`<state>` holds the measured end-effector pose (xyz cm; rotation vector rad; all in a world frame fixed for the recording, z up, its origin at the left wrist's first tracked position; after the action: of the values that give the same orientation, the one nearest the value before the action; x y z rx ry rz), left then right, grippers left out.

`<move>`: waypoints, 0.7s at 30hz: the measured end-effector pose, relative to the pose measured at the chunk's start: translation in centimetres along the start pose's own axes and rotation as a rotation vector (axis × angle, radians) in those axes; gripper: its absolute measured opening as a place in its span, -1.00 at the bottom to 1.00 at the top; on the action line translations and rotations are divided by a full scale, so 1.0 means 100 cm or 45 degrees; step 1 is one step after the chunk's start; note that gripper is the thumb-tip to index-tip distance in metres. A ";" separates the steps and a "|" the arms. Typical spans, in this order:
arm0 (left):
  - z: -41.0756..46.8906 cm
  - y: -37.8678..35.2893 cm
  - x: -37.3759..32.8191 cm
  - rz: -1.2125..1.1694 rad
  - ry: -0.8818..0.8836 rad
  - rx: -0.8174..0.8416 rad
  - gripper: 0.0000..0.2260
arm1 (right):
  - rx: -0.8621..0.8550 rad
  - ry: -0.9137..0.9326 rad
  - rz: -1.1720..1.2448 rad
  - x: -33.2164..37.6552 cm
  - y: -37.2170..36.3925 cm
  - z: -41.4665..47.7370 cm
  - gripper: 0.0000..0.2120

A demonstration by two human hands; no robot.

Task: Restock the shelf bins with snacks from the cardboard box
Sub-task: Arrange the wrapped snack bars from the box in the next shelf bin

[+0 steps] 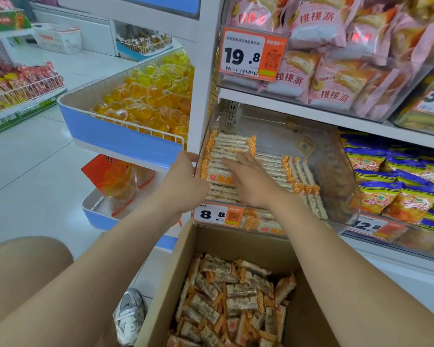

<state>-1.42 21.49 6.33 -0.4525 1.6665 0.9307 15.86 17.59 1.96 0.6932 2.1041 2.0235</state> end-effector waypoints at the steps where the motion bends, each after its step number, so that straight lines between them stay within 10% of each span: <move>1: 0.001 0.000 0.000 -0.003 -0.001 -0.006 -0.52 | -0.013 0.004 0.030 0.000 0.000 -0.001 -0.41; 14: -0.029 0.013 -0.032 0.854 -0.604 -0.339 -0.69 | -0.655 0.026 0.305 0.021 0.077 -0.098 -0.69; 17: -0.065 0.002 -0.053 0.749 -0.910 -0.368 -0.85 | -0.467 0.151 0.530 0.038 0.067 -0.151 -0.75; 21: -0.080 -0.057 -0.013 0.773 -0.764 0.158 -0.93 | 0.238 0.139 0.428 0.037 -0.017 -0.191 -0.79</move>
<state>-2.09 11.61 6.17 0.4202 1.2939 1.2376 4.47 1.82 2.73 1.0522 2.4000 2.0814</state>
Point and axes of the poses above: each hand's wrist, its own z-axis towards the middle knuckle, its own y-axis out of the back of the hand, x = y × z, the point moved 10 cm from there along z, towards the middle knuckle, and after that the axes turned 5 degrees about -y, right-handed, at the moved point
